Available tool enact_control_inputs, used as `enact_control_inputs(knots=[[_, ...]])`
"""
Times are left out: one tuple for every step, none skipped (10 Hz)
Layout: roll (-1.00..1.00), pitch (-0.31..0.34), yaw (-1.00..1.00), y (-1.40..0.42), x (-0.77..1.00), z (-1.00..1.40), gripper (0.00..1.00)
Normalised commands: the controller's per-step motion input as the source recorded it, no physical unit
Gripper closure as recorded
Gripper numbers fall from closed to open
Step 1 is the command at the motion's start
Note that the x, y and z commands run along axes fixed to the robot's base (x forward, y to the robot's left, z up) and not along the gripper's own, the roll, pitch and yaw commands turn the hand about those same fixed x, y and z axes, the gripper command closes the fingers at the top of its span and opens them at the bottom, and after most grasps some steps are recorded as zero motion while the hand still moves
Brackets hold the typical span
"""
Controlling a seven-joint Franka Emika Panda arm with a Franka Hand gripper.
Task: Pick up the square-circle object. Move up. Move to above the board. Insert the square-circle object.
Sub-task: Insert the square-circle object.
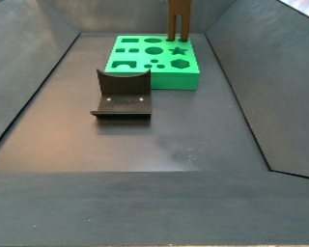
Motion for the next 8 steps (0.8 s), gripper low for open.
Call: enact_control_inputs(knots=[[0.11, -0.161, 0.0, 0.0, -0.16, -0.21, 1.0], [0.13, -0.136, 0.0, 0.0, -0.09, -0.21, 1.0], [0.16, -0.051, 0.0, 0.0, 0.0, -0.17, 1.0], [0.23, 0.02, 0.0, 0.0, 0.0, -0.17, 1.0], [0.21, 0.067, 0.0, 0.0, 0.01, -0.18, 1.0], [0.19, 0.084, 0.0, 0.0, 0.09, -0.19, 1.0], [0.15, 0.041, 0.0, 0.0, 0.13, -0.2, 1.0], [0.12, 0.0, 0.0, 0.0, 0.17, -0.2, 1.0]])
